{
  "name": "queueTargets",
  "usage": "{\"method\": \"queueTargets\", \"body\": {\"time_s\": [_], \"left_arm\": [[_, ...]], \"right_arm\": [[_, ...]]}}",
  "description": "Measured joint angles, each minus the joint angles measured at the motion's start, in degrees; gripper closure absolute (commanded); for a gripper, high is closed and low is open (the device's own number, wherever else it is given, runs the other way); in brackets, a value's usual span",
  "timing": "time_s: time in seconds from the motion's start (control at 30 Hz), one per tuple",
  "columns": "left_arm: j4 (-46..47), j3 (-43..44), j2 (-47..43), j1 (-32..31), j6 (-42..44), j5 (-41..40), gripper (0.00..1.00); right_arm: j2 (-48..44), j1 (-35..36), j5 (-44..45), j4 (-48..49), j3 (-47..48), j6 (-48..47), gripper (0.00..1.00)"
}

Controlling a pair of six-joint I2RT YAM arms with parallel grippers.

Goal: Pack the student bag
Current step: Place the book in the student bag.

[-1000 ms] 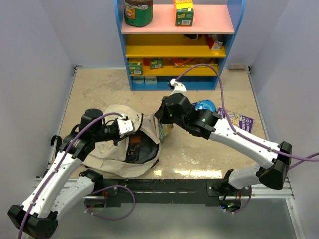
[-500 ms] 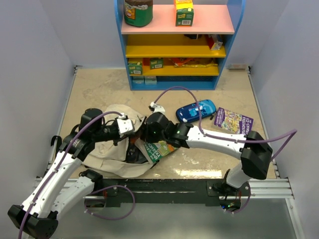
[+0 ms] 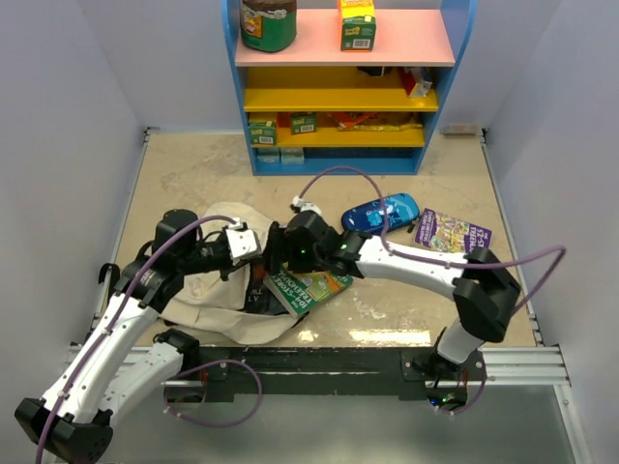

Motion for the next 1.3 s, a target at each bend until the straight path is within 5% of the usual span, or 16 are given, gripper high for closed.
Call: {"method": "queueTargets", "body": {"time_s": [0.33,0.6,0.8,1.2,1.3], "left_arm": [[-0.13,0.22,0.22,0.0,0.0,0.02,1.0],[-0.09,0.33,0.98,0.0,0.0,0.09,1.0],[-0.09,0.33,0.98,0.0,-0.02,0.11,1.0],[-0.11,0.52,1.25,0.0,-0.07,0.28,1.0],[-0.15,0.59,1.25,0.0,-0.09,0.28,1.0]], "right_arm": [[-26.29,-13.4,-1.86,-1.09,-19.85,5.9,0.01],[-30.67,-12.55,-11.13,2.03,-36.81,17.31,0.01],[-34.47,-12.52,-12.39,14.16,-43.04,27.36,0.01],[-20.92,-10.08,-11.19,30.08,-44.57,39.21,0.05],[-16.74,-9.05,-10.45,33.81,-44.09,41.2,0.27]]}}
